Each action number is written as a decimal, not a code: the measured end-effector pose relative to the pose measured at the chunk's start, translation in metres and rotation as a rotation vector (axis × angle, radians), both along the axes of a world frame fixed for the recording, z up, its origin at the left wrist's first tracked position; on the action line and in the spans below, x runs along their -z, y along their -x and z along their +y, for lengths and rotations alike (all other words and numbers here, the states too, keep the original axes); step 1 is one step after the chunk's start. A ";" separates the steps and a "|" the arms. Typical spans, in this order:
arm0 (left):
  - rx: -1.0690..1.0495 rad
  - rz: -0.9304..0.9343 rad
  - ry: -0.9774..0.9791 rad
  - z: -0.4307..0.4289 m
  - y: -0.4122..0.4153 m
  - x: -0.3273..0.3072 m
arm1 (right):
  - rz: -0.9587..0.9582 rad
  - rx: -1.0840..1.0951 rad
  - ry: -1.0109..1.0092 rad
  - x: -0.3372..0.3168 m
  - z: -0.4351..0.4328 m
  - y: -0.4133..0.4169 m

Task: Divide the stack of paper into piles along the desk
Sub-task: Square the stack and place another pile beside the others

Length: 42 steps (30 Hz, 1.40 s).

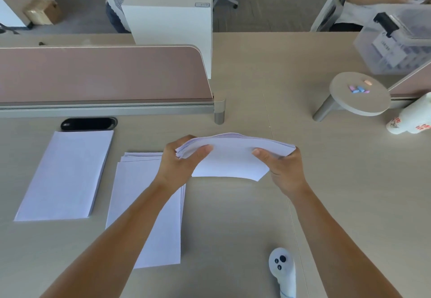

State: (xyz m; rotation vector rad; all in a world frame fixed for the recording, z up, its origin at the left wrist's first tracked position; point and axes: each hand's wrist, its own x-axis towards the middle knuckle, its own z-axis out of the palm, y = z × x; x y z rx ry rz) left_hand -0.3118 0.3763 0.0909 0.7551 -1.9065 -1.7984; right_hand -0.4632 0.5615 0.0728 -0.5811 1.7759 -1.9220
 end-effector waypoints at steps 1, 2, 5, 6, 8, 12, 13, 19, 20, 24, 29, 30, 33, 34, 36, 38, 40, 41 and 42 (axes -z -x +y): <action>0.021 0.002 -0.009 -0.001 -0.001 -0.001 | 0.012 -0.004 -0.007 0.000 0.002 0.002; 0.041 0.003 -0.017 -0.003 -0.002 0.001 | 0.029 -0.008 -0.029 0.001 0.004 0.004; 0.067 -0.032 -0.042 -0.004 -0.005 0.011 | 0.005 -0.034 -0.094 0.008 0.011 0.007; 0.065 -0.030 -0.046 -0.003 -0.004 0.013 | -0.012 -0.033 -0.094 0.009 0.012 0.007; 0.059 -0.012 -0.069 -0.001 -0.003 0.016 | -0.051 -0.032 -0.079 0.012 0.013 0.007; 0.020 0.008 -0.137 -0.001 -0.001 0.018 | -0.070 -0.043 -0.099 0.015 0.011 0.006; 0.010 0.005 -0.160 -0.001 -0.001 0.019 | -0.080 -0.046 -0.103 0.015 0.011 0.007; 0.015 -0.032 -0.135 0.006 -0.006 0.025 | -0.111 -0.046 -0.105 0.017 0.011 0.006; 0.025 -0.041 -0.120 0.007 -0.006 0.025 | -0.102 -0.048 -0.105 0.017 0.010 0.005; 0.032 -0.043 -0.128 0.013 -0.006 0.021 | -0.096 -0.022 -0.072 0.015 0.009 0.004; 0.052 -0.055 -0.122 0.014 -0.005 0.024 | -0.088 -0.017 -0.094 0.019 0.017 0.009; 0.055 -0.066 -0.116 0.014 -0.005 0.026 | -0.098 -0.018 -0.101 0.022 0.019 0.010; 0.051 -0.083 -0.112 0.020 -0.006 0.032 | -0.120 -0.026 -0.128 0.027 0.022 0.010; 0.038 -0.084 -0.118 0.022 -0.006 0.034 | -0.126 -0.026 -0.133 0.029 0.022 0.010; 0.004 -0.084 -0.130 0.026 -0.005 0.037 | -0.142 -0.026 -0.138 0.030 0.023 0.009; -0.032 -0.073 -0.153 0.030 -0.004 0.039 | -0.153 -0.024 -0.142 0.033 0.023 0.008; -0.051 -0.056 -0.176 0.034 -0.003 0.041 | -0.163 -0.019 -0.144 0.034 0.022 0.007; -0.057 -0.049 -0.185 0.035 -0.003 0.041 | -0.168 -0.017 -0.139 0.034 0.021 0.006; -0.063 -0.045 -0.190 0.036 -0.002 0.040 | -0.172 -0.013 -0.134 0.033 0.021 0.005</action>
